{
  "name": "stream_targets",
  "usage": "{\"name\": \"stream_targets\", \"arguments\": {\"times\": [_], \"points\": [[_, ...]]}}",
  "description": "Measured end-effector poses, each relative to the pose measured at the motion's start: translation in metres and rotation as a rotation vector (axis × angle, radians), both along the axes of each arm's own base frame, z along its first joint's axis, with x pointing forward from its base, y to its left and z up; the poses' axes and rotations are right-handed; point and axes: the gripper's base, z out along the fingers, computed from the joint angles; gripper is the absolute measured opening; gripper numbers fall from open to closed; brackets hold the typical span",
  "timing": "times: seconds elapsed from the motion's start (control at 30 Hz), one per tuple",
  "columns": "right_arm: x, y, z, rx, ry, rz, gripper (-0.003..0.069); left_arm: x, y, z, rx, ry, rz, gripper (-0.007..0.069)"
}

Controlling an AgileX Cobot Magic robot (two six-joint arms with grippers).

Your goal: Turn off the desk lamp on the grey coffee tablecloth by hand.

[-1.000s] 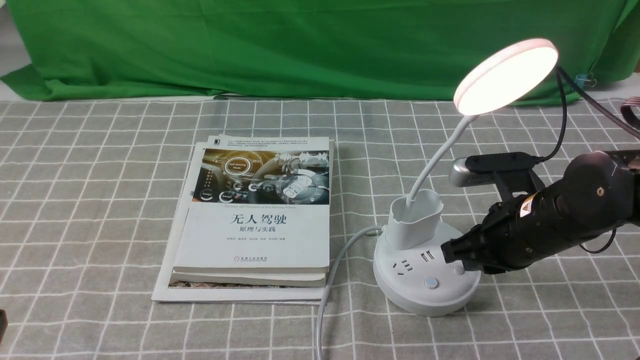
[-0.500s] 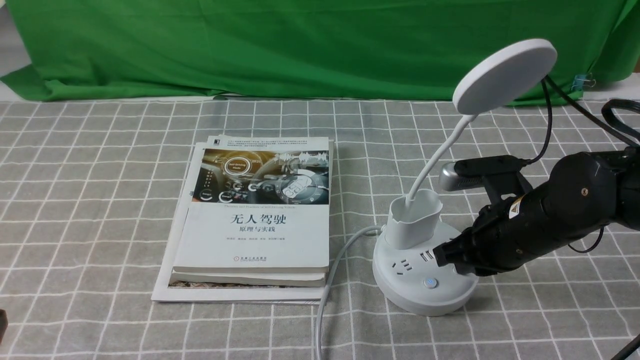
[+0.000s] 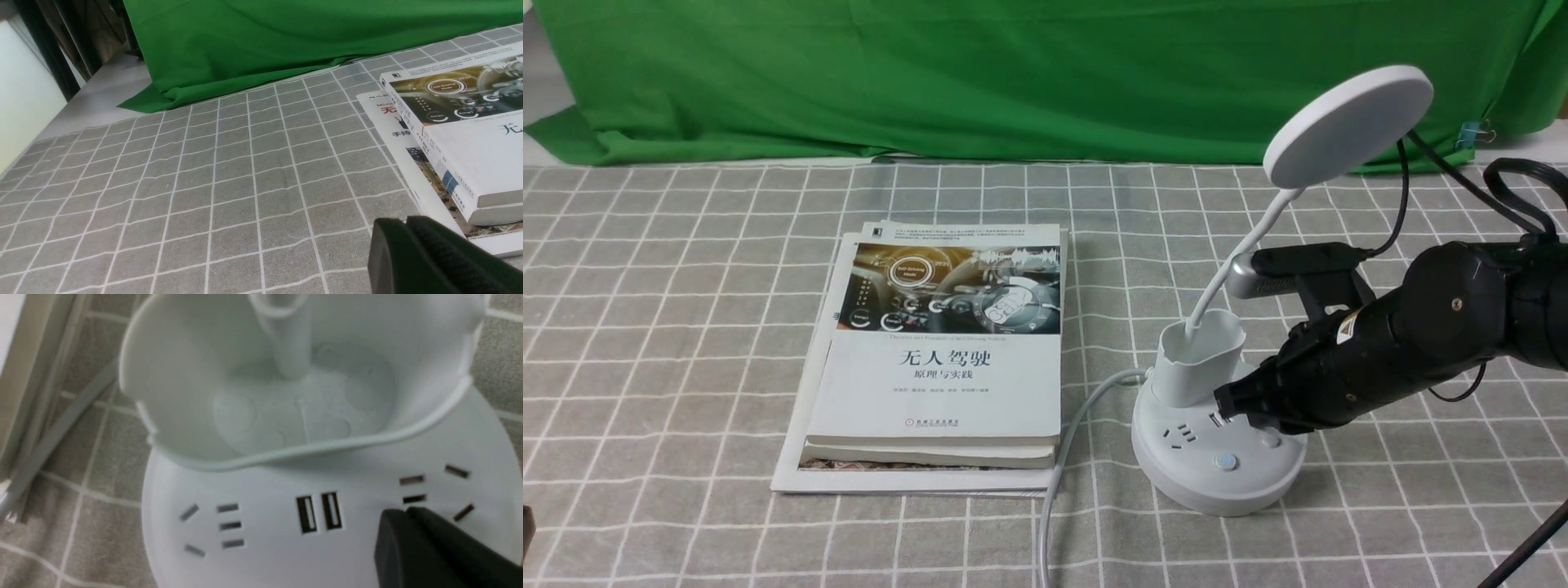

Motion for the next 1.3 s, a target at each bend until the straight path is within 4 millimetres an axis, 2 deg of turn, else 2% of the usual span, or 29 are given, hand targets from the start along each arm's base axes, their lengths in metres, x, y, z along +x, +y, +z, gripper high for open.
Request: {"name": "stream_targets", "arguments": {"times": [0.13,0.2,0.23,0.3,0.33,0.4,0.47,0.53,0.57,0.6,0.73,0.87,1.0,1.2,1.3], "points": [[-0.007,-0.008,0.01,-0.002,0.018,-0.011,0.0038,0.0,0.0,0.0,0.0,0.0,0.0,0.0019],[-0.022,-0.023,0.032,-0.008,0.047,-0.022,0.0038,0.0,0.0,0.0,0.0,0.0,0.0,0.0019],[-0.024,-0.025,0.034,-0.009,0.053,-0.024,0.0036,0.0,0.0,0.0,0.0,0.0,0.0,0.0019],[-0.042,-0.038,0.074,0.026,-0.032,-0.048,0.0035,0.0,0.0,0.0,-0.001,0.0,0.0,0.0019],[-0.045,-0.04,0.08,0.035,-0.054,-0.049,0.0034,0.0,0.0,0.0,-0.001,0.0,0.0,0.0019],[-0.064,-0.048,0.107,0.072,-0.183,-0.051,0.0036,0.0,0.0,0.0,-0.001,0.0,0.0,0.0019],[-0.09,-0.058,0.126,0.109,-0.335,-0.047,0.0035,0.0,0.0,0.0,-0.001,0.0,0.0,0.0019],[-0.111,-0.066,0.127,0.123,-0.436,-0.04,0.0035,0.0,0.0,0.0,-0.001,0.0,0.0,0.0019],[-0.114,-0.067,0.129,0.129,-0.469,-0.038,0.0035,0.0,0.0,0.0,-0.001,0.0,0.0,0.0019],[-0.13,-0.074,0.125,0.133,-0.556,-0.03,0.0035,0.0,0.0,0.0,-0.001,0.0,0.0,0.0019],[-0.156,-0.085,0.122,0.163,-0.754,-0.04,0.0035,0.0,0.0,0.0,-0.001,0.0,0.0,0.0019],[-0.175,-0.092,0.125,0.188,-0.859,-0.046,0.0036,0.0,0.0,0.0,-0.001,0.0,0.0,0.0019],[-0.185,-0.096,0.127,0.205,-0.908,-0.052,0.0036,0.0,0.0,0.0,-0.001,0.0,0.0,0.0019],[-0.187,-0.096,0.127,0.227,-0.909,-0.069,0.0038,0.0,0.0,0.0,0.0,0.0,0.0,0.0019],[-0.196,-0.104,0.126,0.22,-0.948,-0.108,0.0038,0.0,0.0,0.0,0.0,0.0,0.0,0.0019]]}}
